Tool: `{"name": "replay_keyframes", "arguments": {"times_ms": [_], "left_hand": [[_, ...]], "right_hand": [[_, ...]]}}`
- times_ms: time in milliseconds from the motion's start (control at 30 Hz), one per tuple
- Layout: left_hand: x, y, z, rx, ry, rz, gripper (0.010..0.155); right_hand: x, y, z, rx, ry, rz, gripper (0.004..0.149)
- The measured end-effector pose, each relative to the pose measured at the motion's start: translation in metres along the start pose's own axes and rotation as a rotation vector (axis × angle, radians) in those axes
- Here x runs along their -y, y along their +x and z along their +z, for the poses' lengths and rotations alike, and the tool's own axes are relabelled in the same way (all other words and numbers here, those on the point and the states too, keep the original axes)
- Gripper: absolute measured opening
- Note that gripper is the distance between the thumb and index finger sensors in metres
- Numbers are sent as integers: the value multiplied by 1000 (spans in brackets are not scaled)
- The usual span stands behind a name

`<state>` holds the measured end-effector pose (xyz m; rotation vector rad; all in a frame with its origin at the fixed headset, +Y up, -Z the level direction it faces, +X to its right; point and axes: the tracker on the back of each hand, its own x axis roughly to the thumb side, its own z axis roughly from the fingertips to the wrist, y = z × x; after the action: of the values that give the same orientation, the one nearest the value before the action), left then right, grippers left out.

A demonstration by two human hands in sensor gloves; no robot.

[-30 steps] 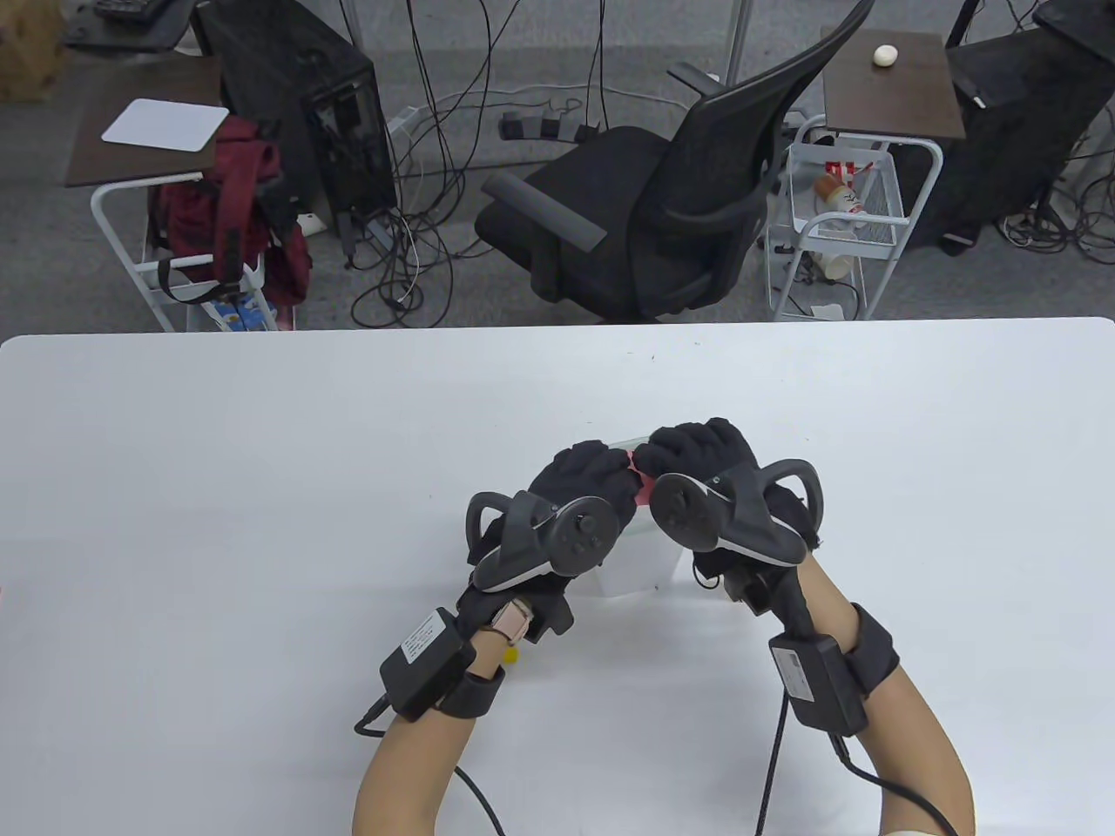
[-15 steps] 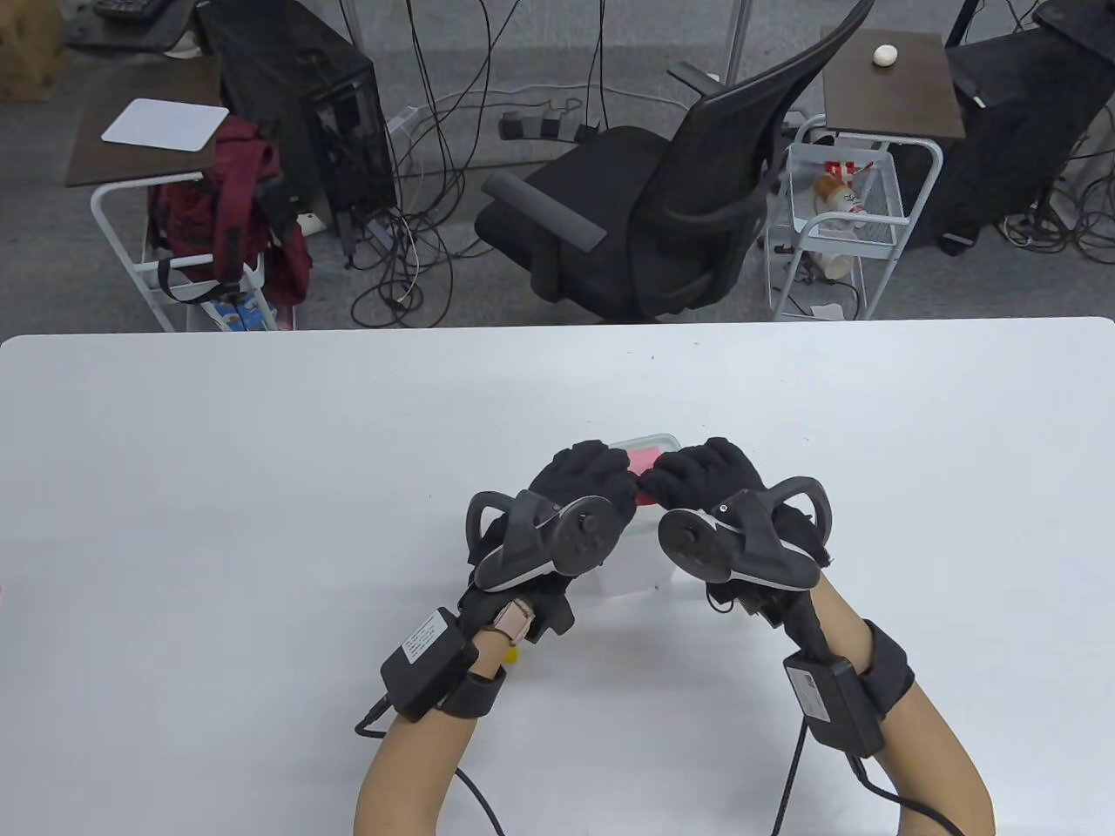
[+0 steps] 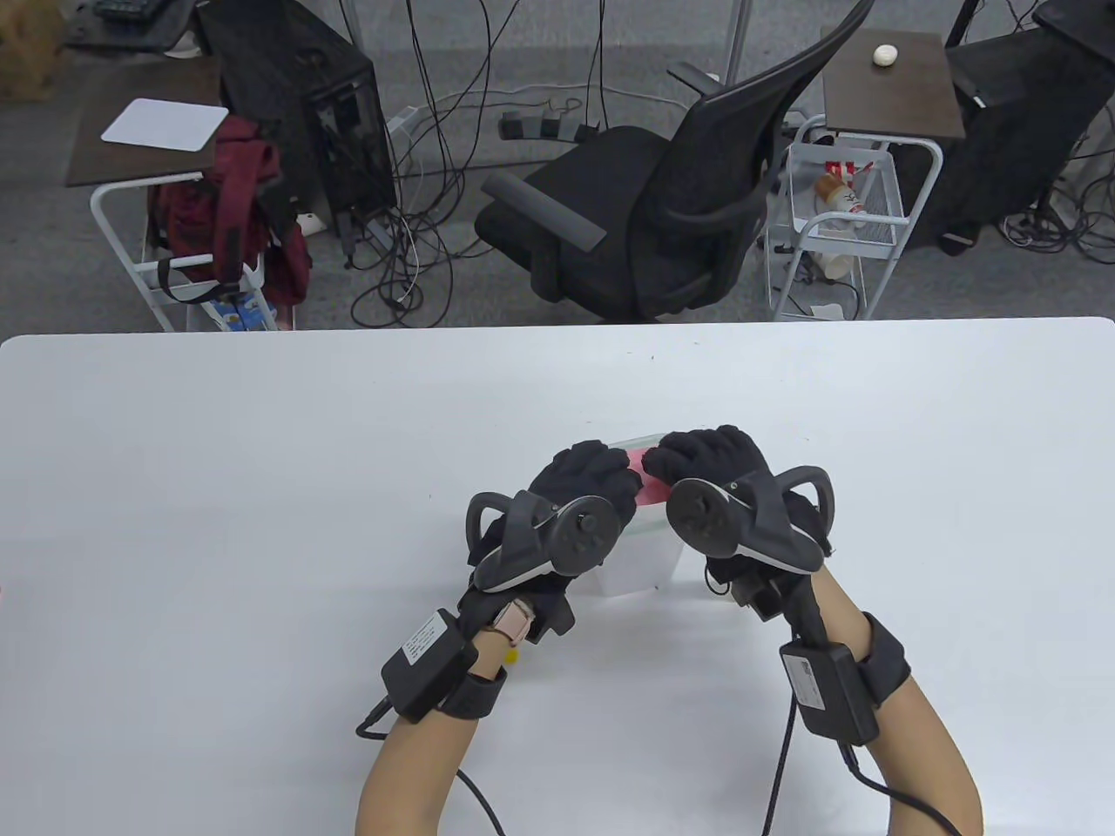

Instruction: Squeeze liquid glue on card and attach to container

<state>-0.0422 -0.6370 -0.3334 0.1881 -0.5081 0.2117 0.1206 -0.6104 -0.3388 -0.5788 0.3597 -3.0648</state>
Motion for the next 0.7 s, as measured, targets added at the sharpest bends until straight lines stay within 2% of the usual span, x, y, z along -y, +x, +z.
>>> {"name": "replay_keyframes", "arguments": {"times_ms": [167, 633, 700], "left_hand": [[0, 1, 0, -1, 5, -6, 42], [1, 1, 1, -5, 11, 5, 42], [1, 1, 1, -6, 11, 6, 42]], "right_hand": [[-4, 11, 3, 29, -49, 122, 38], [11, 8, 42, 137, -44, 113, 37], [15, 7, 43, 141, -12, 101, 36]]}}
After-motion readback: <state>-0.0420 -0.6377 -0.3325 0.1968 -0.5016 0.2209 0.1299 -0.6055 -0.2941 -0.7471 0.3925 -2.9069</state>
